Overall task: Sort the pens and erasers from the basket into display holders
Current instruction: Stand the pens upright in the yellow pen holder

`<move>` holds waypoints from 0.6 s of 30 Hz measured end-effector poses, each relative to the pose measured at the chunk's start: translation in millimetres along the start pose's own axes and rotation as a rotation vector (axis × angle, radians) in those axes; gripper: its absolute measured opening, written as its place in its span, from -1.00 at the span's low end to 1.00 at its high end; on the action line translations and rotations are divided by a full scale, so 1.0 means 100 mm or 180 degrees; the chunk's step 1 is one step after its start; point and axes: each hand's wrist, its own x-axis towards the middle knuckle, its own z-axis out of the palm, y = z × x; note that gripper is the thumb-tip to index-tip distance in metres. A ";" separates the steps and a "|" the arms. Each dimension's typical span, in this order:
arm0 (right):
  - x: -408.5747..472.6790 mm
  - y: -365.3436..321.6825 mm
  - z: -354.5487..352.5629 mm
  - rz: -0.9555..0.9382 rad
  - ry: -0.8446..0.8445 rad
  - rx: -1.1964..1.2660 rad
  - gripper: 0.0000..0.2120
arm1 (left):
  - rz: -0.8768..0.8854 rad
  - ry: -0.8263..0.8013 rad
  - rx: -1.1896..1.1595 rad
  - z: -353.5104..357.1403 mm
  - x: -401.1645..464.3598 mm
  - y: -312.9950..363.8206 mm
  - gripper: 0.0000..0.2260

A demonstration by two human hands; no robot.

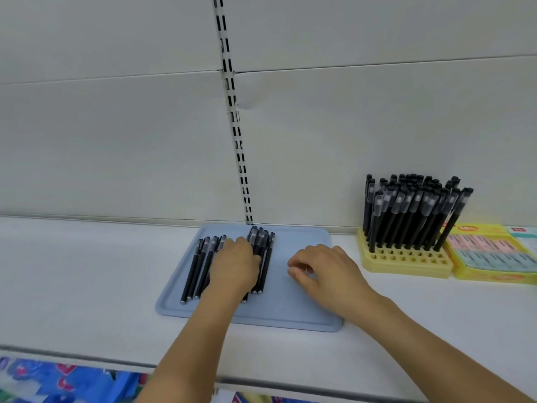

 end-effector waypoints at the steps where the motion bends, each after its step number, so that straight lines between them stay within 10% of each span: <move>1: -0.01 0.01 -0.01 0.0028 0.0003 0.0014 -0.79 | -0.0008 0.0057 0.0021 0.00 0.03 -0.02 -0.79; 8: -0.06 0.10 -0.08 0.0328 0.0057 0.0188 -0.82 | -0.0061 0.0645 -0.1421 -0.05 0.06 -0.06 -0.86; 12: 0.04 0.13 -0.15 0.0788 0.0522 0.1502 -0.84 | -0.0254 -0.0704 -0.4373 -0.10 -0.13 0.36 -0.82; 18: 0.08 0.20 -0.42 0.1398 0.1023 0.2815 -0.89 | 0.0193 -0.1163 -0.4362 0.00 -0.28 0.72 -0.81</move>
